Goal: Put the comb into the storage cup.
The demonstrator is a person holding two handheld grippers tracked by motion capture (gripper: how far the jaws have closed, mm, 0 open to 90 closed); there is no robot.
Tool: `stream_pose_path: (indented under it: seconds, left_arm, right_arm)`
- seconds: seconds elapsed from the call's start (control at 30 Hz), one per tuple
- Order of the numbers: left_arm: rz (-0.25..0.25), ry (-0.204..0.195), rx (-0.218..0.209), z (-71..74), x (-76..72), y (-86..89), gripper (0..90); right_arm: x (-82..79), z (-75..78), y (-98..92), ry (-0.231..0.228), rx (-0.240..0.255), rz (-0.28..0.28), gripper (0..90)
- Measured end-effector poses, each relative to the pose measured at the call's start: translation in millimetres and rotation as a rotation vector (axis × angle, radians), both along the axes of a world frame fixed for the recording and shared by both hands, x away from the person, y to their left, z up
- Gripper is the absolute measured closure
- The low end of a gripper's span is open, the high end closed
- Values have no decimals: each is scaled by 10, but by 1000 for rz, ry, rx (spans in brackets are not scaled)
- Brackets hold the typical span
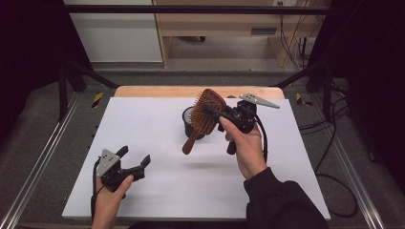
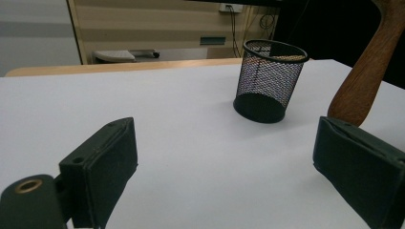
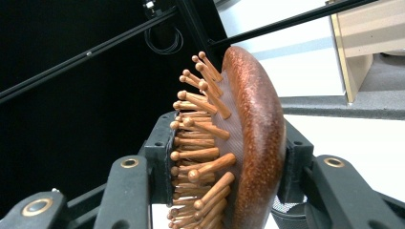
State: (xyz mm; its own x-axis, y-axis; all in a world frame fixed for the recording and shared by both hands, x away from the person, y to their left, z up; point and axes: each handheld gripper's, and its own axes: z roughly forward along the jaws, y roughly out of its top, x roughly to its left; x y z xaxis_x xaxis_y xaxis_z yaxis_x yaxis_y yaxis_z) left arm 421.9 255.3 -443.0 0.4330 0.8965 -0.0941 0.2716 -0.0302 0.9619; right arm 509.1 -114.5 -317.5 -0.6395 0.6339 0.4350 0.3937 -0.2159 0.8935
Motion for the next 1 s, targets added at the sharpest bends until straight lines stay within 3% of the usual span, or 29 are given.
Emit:
stream_pose_path:
  seconds: [0.23, 0.33, 0.73, 1.0]
  left_arm:
    - [24, -6, 14, -2, -3, 38, 81]
    - [28, -12, 41, -2, -6, 39, 81]
    - [11, -5, 39, -20, 10, 21, 69]
    - [0, 0, 46, -29, 18, 9, 59]
  right_arm:
    - [-11, 55, -33, -16, -22, -20, 518]
    - [-18, 74, -25, -16, -29, -27, 518]
    - [43, 314, -41, -38, -26, -49, 518]
    - [177, 442, -8, -44, -22, -62, 518]
